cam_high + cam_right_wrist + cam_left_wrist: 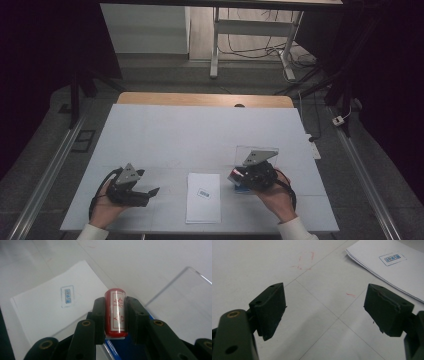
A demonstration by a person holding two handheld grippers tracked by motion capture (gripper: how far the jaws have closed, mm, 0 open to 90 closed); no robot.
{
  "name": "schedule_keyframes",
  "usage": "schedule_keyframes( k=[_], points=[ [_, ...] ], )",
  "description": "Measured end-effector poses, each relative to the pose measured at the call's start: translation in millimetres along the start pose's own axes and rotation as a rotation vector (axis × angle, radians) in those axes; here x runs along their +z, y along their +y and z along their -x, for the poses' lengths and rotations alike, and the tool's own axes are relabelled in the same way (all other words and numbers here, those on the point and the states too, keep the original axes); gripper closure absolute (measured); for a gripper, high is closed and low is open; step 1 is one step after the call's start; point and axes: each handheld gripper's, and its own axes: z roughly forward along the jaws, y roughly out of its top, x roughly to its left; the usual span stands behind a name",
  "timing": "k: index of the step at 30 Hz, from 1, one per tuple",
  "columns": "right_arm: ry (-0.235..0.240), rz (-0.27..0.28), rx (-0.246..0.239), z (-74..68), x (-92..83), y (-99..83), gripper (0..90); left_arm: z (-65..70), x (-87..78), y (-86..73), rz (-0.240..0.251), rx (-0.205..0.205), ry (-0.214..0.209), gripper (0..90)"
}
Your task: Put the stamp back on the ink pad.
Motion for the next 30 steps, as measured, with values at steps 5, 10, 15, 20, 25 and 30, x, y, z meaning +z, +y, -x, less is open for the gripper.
schedule_keyframes(
  k=[5,10,15,20,25,30],
  points=[
    [-0.032,-0.003,0.032,12.4,-9.4,-11.5,70.0,1.9,2.3,1.0,-0.005,0.001,-0.006,17.7],
    [-0.069,-0.031,0.051,24.1,-15.2,-22.9,70.0,2.3,2.7,1.2,-0.005,-0.004,-0.008,17.7],
    [-0.104,-0.052,0.061,33.1,-19.1,-29.4,70.0,2.3,2.1,0.5,-0.002,-0.009,-0.010,17.7],
    [-0.119,-0.071,0.059,34.8,-20.1,-31.7,70.0,4.2,1.6,0.3,-0.001,-0.010,-0.009,17.7],
    [-0.133,-0.084,0.062,36.8,-18.0,-34.5,69.9,5.7,0.5,-0.2,-0.004,-0.002,-0.007,17.7],
    [-0.127,-0.098,0.060,36.7,-12.4,-36.4,69.9,5.6,1.5,-0.2,-0.010,0.002,-0.009,17.7]
  ],
)
